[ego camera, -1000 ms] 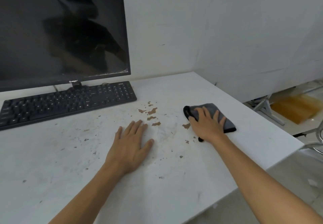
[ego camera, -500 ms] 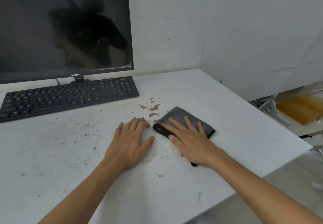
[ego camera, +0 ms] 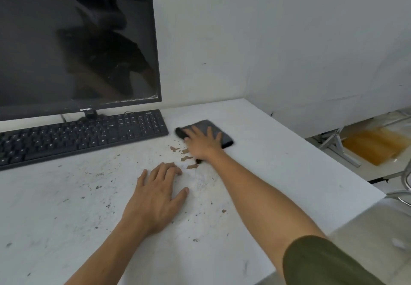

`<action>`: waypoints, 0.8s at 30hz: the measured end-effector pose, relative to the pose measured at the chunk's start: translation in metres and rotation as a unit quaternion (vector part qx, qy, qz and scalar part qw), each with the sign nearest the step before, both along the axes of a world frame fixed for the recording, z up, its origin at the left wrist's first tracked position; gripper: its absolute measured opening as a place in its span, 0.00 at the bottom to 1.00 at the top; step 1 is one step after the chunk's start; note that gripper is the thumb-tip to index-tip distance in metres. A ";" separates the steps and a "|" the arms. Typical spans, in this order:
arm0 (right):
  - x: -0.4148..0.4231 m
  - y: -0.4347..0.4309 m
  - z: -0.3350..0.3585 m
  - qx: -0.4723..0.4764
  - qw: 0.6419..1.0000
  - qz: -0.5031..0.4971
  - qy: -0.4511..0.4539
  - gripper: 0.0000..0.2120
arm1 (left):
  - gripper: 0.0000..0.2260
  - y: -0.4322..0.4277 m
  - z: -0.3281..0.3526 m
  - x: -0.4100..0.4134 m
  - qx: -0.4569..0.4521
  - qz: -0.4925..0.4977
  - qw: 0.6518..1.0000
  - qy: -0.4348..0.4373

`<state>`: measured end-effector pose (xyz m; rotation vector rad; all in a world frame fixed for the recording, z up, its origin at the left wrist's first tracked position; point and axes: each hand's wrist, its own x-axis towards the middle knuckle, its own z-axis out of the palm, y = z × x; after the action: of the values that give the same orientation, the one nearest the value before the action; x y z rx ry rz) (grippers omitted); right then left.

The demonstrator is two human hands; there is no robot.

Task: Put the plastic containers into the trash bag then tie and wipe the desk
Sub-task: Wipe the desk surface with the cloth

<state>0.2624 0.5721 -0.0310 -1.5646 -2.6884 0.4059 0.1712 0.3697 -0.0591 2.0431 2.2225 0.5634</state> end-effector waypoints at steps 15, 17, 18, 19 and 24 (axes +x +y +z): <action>0.138 -0.037 -0.013 -0.005 0.984 -0.173 0.028 0.26 | 0.22 0.001 -0.002 -0.006 -0.019 -0.011 1.000 -0.002; 0.144 -0.071 -0.013 -0.008 0.985 -0.171 0.031 0.25 | 0.22 -0.001 -0.004 -0.006 -0.009 -0.012 1.000 -0.007; 0.150 -0.093 -0.014 0.000 0.988 -0.149 0.028 0.25 | 0.21 -0.002 -0.004 -0.006 -0.007 -0.013 1.000 -0.008; 0.161 -0.116 -0.017 0.014 0.992 -0.120 0.023 0.25 | 0.22 -0.002 -0.004 -0.006 -0.006 -0.013 1.000 -0.010; 0.224 -0.116 -0.009 0.030 0.992 -0.118 -0.018 0.23 | 0.23 0.000 -0.006 -0.006 0.001 -0.022 1.000 -0.017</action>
<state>0.4867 0.4565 -0.0398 -1.8581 -2.4731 0.2912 0.1648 0.3694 -0.0647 2.0619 2.1551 0.5919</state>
